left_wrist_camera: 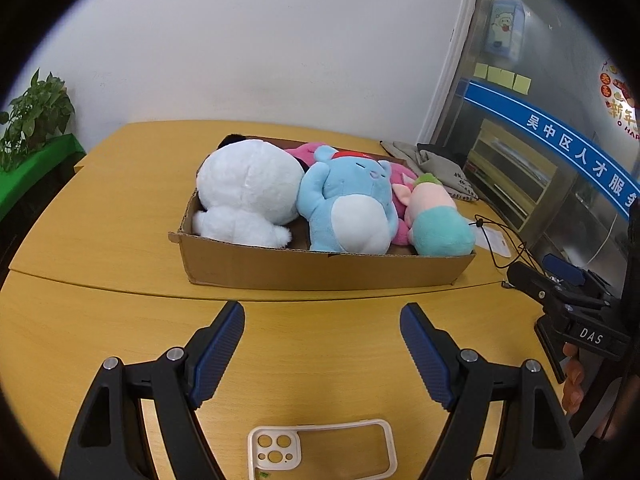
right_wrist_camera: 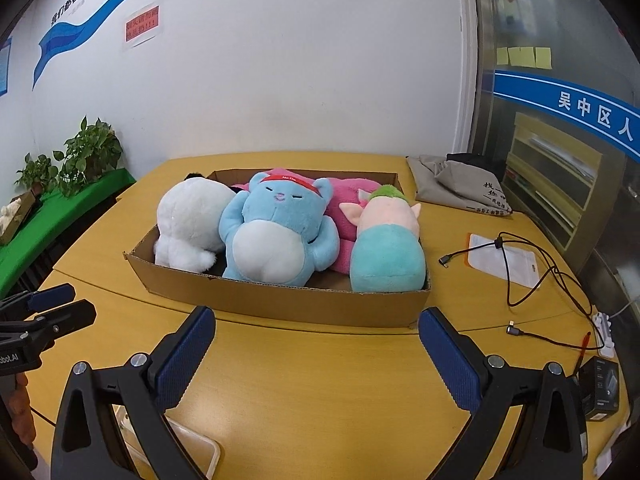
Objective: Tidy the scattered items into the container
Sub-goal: 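Withdraw both grippers from the box toward the clear phone case, then lower both grippers and pinch the clear phone case's white rim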
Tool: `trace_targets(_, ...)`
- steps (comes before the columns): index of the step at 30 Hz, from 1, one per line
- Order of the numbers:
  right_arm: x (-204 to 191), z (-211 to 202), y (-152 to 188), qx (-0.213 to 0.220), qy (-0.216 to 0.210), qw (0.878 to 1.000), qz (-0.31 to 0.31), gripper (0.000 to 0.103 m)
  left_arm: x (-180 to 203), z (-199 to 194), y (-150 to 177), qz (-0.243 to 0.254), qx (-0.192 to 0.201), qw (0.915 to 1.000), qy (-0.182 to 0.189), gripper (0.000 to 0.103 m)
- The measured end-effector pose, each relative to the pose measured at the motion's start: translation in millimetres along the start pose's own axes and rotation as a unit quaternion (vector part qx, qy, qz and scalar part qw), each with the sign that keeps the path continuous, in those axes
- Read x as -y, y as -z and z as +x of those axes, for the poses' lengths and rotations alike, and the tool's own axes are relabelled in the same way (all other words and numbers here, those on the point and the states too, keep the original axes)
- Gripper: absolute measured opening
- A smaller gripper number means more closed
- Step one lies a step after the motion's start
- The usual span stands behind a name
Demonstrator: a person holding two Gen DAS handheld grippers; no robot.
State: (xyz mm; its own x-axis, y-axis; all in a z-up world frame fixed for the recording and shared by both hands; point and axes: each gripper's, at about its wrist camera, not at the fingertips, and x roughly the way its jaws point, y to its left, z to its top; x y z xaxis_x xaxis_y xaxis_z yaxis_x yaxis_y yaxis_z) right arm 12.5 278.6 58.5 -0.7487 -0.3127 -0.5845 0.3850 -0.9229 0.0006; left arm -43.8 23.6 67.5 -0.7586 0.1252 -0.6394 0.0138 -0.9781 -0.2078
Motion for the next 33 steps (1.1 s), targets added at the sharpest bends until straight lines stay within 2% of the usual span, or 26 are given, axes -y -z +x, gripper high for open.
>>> trace_targets(19,11,8,11,-0.016,0.003,1.0,0.009,0.103,5,6,4,0.013,-0.012,0.9998,0.003,0.08)
trace_targets(21,8,9,16,-0.022,0.002,1.0,0.008,0.103,-1,7,12,0.013,-0.03,0.9995,0.003,0.08)
trace_targets(24,-2,10,38,-0.044,-0.023,0.999,0.005,0.103,-17,8,29,0.006,-0.055,0.9984,-0.011,0.08)
trace_targets(30,-36,38,111,-0.146,-0.068,0.987,-0.009,0.103,-52,25,75,-0.013,-0.131,0.991,-0.024,0.08)
trace_targets(33,-50,46,126,-0.164,-0.071,0.984,-0.021,0.103,-54,36,94,-0.008,-0.165,0.9862,-0.013,0.08)
